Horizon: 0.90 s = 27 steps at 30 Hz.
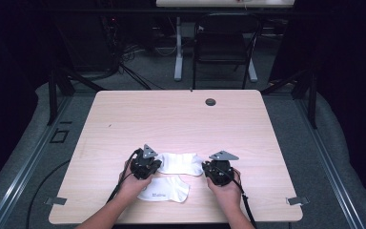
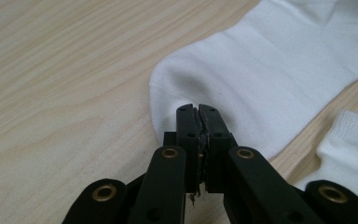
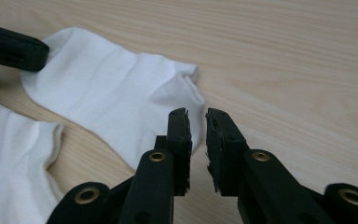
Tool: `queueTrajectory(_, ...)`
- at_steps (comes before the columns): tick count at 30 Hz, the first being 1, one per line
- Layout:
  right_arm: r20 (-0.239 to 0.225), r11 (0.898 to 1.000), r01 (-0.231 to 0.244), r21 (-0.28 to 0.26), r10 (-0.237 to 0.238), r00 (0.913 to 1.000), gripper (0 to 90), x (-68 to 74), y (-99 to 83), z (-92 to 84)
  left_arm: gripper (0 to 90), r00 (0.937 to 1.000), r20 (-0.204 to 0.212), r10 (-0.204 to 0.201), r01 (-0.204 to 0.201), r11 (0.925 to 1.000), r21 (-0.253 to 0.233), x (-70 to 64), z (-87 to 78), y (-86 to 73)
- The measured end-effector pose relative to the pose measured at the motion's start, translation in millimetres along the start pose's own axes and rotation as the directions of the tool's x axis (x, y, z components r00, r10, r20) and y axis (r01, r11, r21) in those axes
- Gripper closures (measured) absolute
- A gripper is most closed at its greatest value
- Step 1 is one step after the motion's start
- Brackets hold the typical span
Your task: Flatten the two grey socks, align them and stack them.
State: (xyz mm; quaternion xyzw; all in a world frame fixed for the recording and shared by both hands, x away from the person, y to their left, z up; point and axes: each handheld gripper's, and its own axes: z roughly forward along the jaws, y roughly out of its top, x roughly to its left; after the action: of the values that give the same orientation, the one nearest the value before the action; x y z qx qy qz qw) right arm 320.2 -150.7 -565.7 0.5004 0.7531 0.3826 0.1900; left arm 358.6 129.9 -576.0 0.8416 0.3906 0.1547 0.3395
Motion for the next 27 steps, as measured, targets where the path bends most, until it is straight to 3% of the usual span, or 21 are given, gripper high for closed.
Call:
queueTrajectory(2,0.001,0.999,-0.014,-0.046,0.014,0.9999,79.5,-1.5,1.0,-7.8,88.4,0.9997,0.009,-0.021,0.021,0.9998,-0.003,1.9,-0.7,-0.8)
queueTrajectory(6,-0.052,0.995,0.046,-0.089,-0.051,0.9973,82.6,9.7,11.9,-8.1,88.5,0.9992,0.023,-0.032,0.032,0.9994,-0.014,4.1,-0.8,-2.5)
queueTrajectory(10,-0.048,0.992,0.128,-0.009,-0.129,0.9905,81.0,20.8,16.3,19.1,88.5,0.9988,0.031,-0.039,0.039,0.9991,-0.015,5.9,-0.8,-2.3)
queueTrajectory(13,-0.027,0.990,0.141,0.009,-0.140,0.9897,79.9,20.6,15.6,26.1,88.5,0.9979,0.042,-0.048,0.049,0.9987,-0.014,8.2,-1.1,-2.7)
queueTrajectory(19,0.003,0.991,0.114,0.068,-0.115,0.9934,82.9,10.4,9.7,36.2,88.5,0.9968,0.050,-0.062,0.063,0.9979,-0.011,14.1,-3.1,-4.5)
queueTrajectory(23,-0.021,0.994,0.080,0.067,-0.079,0.9966,85.3,5.8,9.6,36.0,88.5,0.9957,0.045,-0.080,0.082,0.9964,-0.021,16.9,-5.0,-7.2)
queueTrajectory(27,-0.020,0.995,0.080,0.067,-0.078,0.9967,85.9,6.0,9.5,35.9,88.5,0.9956,0.044,-0.083,0.084,0.9963,-0.018,19.0,-7.6,-9.5)
